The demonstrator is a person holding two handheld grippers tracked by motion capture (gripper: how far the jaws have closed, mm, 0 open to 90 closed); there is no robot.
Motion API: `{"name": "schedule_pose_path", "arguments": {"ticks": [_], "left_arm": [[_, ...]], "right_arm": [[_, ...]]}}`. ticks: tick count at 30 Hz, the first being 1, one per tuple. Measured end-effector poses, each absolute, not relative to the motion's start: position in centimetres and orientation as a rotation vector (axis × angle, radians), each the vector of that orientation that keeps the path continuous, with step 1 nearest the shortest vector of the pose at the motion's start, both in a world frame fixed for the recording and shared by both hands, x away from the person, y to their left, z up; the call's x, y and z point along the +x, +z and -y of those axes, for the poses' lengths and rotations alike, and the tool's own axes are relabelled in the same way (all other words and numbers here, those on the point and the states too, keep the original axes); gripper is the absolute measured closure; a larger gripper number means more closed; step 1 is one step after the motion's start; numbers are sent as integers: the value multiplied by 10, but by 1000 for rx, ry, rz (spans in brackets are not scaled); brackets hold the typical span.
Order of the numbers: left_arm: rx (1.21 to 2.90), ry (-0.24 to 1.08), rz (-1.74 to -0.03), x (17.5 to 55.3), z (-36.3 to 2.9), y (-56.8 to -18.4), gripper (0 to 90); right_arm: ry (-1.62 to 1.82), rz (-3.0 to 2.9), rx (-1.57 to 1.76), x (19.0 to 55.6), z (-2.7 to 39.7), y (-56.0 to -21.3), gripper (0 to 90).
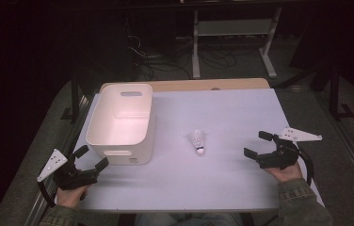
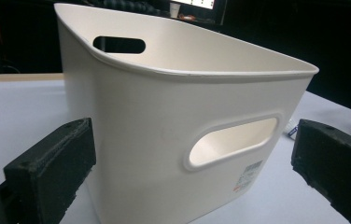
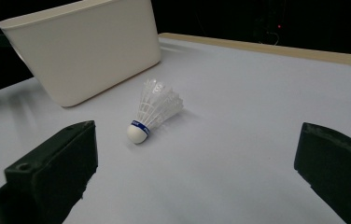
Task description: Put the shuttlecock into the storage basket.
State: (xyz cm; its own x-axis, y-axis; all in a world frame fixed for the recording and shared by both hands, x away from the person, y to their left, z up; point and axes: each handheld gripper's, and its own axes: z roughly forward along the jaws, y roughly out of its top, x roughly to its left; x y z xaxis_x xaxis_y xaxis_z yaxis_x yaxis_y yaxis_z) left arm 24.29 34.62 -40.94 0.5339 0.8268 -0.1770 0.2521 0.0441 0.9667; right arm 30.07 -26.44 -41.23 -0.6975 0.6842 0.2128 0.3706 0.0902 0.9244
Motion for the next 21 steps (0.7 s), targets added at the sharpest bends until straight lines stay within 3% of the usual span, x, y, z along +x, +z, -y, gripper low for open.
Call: {"name": "schedule_pose_path", "arguments": {"ticks": [21], "left_arm": [[1500,568,-975,242,-347,-409,0]], "right_arm": [[1626,-2112,1029,301,260,-407,0]]}}
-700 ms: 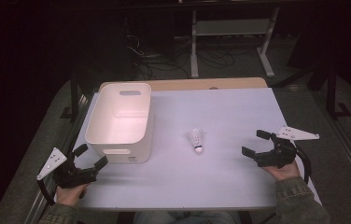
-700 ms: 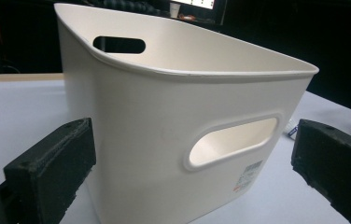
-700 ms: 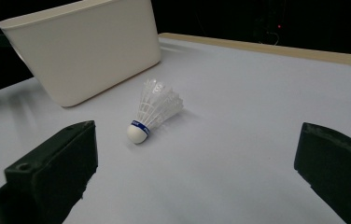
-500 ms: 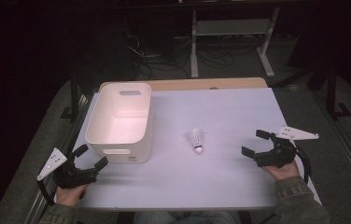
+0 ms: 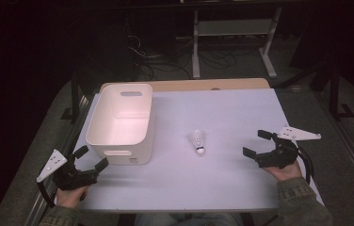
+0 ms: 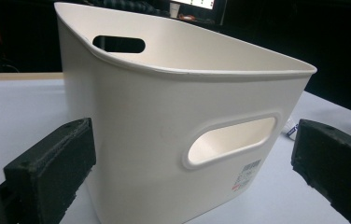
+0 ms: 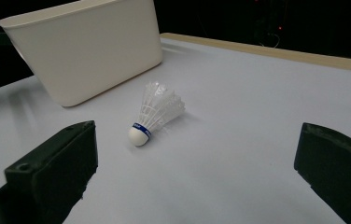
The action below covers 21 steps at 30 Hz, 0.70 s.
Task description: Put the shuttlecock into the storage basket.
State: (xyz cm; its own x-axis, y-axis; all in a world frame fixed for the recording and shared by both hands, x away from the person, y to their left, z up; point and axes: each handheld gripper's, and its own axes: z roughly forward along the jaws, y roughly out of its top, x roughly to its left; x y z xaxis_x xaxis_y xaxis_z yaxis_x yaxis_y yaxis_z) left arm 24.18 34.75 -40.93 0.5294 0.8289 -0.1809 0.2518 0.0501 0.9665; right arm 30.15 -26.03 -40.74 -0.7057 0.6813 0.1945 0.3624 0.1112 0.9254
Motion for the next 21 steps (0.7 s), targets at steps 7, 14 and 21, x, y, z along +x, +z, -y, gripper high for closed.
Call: {"name": "schedule_pose_path", "arguments": {"ticks": [7,14,21], "left_arm": [[1487,567,-978,241,-347,-409,0],[1484,564,-982,241,-348,-409,0],[1486,565,-983,240,-348,-409,0]], "right_arm": [[1618,-2132,1032,303,257,-407,0],[1604,-2152,1032,306,253,-407,0],[1605,-2170,1034,310,246,-403,0]]}}
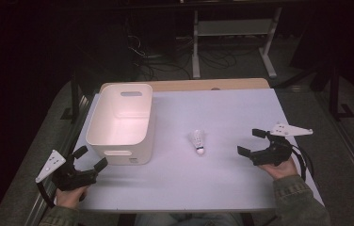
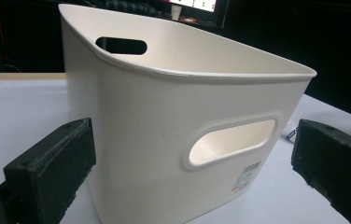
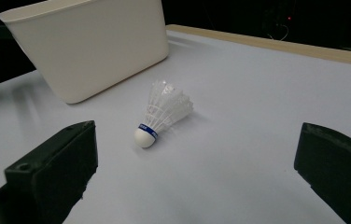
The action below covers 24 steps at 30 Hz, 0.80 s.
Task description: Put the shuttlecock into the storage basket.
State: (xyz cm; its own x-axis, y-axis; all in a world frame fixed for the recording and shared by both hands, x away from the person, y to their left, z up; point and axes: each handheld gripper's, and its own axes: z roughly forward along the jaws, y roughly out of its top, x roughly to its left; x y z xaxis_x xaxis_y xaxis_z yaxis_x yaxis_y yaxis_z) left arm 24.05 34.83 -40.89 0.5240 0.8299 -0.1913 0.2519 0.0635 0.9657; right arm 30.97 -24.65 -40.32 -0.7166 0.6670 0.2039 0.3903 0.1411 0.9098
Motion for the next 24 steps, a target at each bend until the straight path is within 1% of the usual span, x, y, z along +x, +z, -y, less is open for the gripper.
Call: {"name": "schedule_pose_path", "arguments": {"ticks": [11,24], "left_arm": [[1487,567,-981,240,-348,-408,0],[1484,566,-981,240,-348,-408,0]], "right_arm": [[1619,-2216,989,317,225,-397,0],[1610,-2267,983,323,205,-397,0]]}}
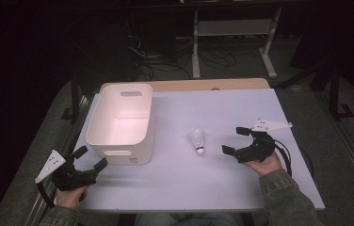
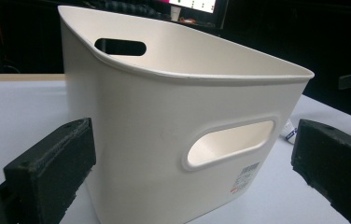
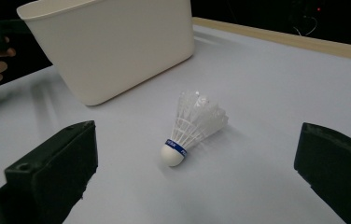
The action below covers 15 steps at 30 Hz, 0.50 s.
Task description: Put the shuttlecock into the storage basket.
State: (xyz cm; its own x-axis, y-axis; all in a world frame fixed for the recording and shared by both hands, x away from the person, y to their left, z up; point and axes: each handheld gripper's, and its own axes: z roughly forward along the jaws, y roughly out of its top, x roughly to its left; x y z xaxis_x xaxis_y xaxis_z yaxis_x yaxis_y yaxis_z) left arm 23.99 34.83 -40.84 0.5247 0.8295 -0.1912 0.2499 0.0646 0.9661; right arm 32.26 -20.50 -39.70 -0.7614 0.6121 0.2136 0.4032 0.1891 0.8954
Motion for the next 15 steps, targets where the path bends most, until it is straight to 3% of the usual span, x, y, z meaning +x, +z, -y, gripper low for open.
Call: {"name": "schedule_pose_path", "arguments": {"ticks": [15], "left_arm": [[1486,567,-979,240,-348,-408,0]], "right_arm": [[1623,-2278,981,331,193,-397,0]]}}
